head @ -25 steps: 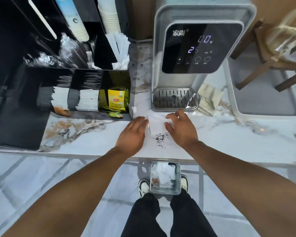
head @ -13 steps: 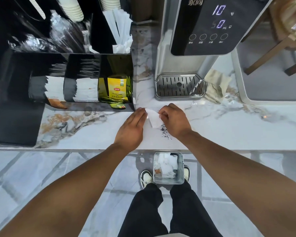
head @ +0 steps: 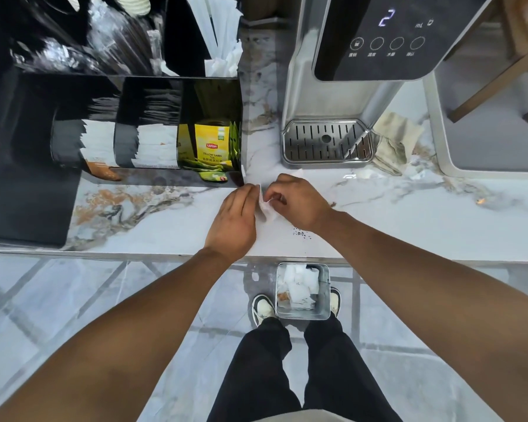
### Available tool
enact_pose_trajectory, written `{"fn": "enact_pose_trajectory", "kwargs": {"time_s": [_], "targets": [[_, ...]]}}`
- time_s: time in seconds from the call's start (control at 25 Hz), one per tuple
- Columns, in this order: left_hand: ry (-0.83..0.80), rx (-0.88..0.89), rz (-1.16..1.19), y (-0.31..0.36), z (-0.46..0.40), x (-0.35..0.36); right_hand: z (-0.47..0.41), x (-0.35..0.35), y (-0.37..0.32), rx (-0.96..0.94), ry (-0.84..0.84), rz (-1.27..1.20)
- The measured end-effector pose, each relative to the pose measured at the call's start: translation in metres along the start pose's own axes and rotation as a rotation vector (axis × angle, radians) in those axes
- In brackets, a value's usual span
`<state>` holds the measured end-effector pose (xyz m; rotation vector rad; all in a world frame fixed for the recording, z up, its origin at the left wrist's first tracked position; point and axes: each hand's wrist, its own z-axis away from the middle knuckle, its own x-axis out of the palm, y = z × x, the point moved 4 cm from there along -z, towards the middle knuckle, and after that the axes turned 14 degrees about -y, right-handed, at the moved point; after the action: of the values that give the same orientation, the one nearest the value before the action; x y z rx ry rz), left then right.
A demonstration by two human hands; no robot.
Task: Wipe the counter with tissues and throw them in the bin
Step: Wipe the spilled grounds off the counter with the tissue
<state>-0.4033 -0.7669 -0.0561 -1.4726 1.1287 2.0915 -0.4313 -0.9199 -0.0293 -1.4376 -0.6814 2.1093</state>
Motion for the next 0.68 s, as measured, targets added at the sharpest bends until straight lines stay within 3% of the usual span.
{"fn": "enact_pose_trajectory", "kwargs": {"time_s": [0.12,0.28,0.48,0.68], "targets": [[0.014,0.021,-0.011,-0.002,0.001,0.001,0.009,0.010,-0.007,-0.122,-0.167,0.058],[-0.026,0.016,-0.051,0.000,-0.002,0.001,0.017,-0.005,0.007,-0.020,-0.400,0.113],[-0.046,0.017,-0.070,0.001,-0.002,-0.001,0.002,-0.016,-0.003,-0.056,-0.182,0.090],[-0.059,0.039,-0.079,0.000,-0.002,0.000,0.012,0.016,-0.012,-0.228,-0.183,0.052]]}}
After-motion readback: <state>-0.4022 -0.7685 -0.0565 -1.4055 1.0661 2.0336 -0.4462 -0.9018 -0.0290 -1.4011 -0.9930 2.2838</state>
